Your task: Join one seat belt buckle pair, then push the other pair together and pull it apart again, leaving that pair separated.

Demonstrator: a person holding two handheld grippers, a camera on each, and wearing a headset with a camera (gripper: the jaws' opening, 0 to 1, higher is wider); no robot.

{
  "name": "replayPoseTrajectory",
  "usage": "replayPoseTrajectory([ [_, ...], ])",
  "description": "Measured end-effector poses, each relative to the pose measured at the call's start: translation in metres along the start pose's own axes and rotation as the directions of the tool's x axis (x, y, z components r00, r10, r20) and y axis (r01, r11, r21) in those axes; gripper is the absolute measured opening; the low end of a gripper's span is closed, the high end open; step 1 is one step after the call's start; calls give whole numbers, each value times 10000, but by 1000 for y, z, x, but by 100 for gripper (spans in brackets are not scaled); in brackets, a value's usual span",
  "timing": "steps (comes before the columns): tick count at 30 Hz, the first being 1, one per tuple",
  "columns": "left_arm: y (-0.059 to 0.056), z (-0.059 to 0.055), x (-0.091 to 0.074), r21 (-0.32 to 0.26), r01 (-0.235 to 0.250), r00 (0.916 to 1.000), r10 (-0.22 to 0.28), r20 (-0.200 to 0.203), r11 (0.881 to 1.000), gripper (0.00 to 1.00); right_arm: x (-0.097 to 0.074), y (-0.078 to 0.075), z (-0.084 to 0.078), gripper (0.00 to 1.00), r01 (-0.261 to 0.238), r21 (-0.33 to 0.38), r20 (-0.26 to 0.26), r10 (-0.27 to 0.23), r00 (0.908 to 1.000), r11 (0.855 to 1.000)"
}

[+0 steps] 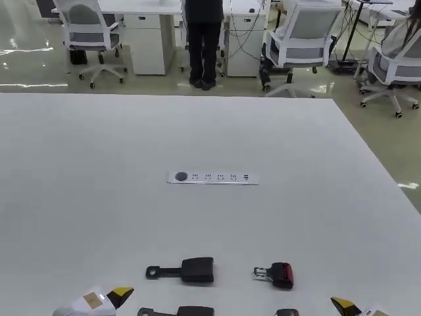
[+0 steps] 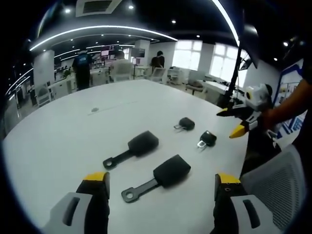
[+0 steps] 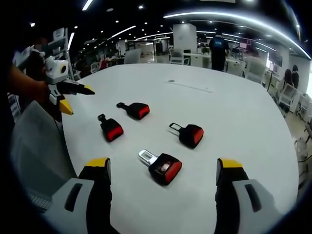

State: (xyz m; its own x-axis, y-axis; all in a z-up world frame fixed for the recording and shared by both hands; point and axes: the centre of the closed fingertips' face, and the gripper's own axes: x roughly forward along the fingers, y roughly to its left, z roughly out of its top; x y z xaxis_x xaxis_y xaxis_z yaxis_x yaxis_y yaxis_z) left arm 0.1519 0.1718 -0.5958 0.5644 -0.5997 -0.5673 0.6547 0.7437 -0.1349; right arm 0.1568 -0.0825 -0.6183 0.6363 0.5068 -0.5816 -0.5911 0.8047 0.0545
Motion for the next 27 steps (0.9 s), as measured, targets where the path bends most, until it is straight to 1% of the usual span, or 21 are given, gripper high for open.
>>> replayPoseTrajectory([
  [2,1,-1,1,82,45,10000,-45,-7,10000,90,2,3,-1,88,-57,-94,-96,56,9999,9999],
  [6,4,-2,6,253,166,9999,-166,13,9995,88,6,3,-1,88,-200,-178,-207,196,9996,9996],
  [10,2,-2,10,410,297,9995,-294,-94,9987,87,10,3,0,87,-339,-282,-307,330,9990,9990],
  [12,2,-5,13,489,428,9990,-420,-178,9979,86,14,2,-1,87,-459,-311,-418,446,9981,9985],
  [15,3,-6,17,628,566,9983,-554,-207,9964,85,17,1,-2,86,-565,-355,-441,549,9975,9978],
  [17,4,-7,20,701,627,9978,-609,-276,9956,84,20,2,-1,86,-687,-424,-504,665,9965,9967],
  [20,1,-3,24,744,675,9974,-654,-298,9949,84,24,2,-1,84,-874,-447,-609,846,9945,9952],
  [21,2,-3,26,774,680,9974,-660,-281,9947,84,25,3,-1,84,-913,-460,-617,884,9942,9948],
  [23,3,-4,28,818,771,9968,-749,-292,9937,83,27,3,-1,81,-1034,-544,-653,998,9929,9931],
  [25,1,-5,31,975,931,9950,-892,-445,9909,83,29,4,-1,81,-1208,-593,-744,1163,9904,9909],
  [27,-1,-5,33,1028,1065,9936,-1018,-498,9890,82,30,5,-2,81,-1335,-657,-855,1277,9881,9889],
])
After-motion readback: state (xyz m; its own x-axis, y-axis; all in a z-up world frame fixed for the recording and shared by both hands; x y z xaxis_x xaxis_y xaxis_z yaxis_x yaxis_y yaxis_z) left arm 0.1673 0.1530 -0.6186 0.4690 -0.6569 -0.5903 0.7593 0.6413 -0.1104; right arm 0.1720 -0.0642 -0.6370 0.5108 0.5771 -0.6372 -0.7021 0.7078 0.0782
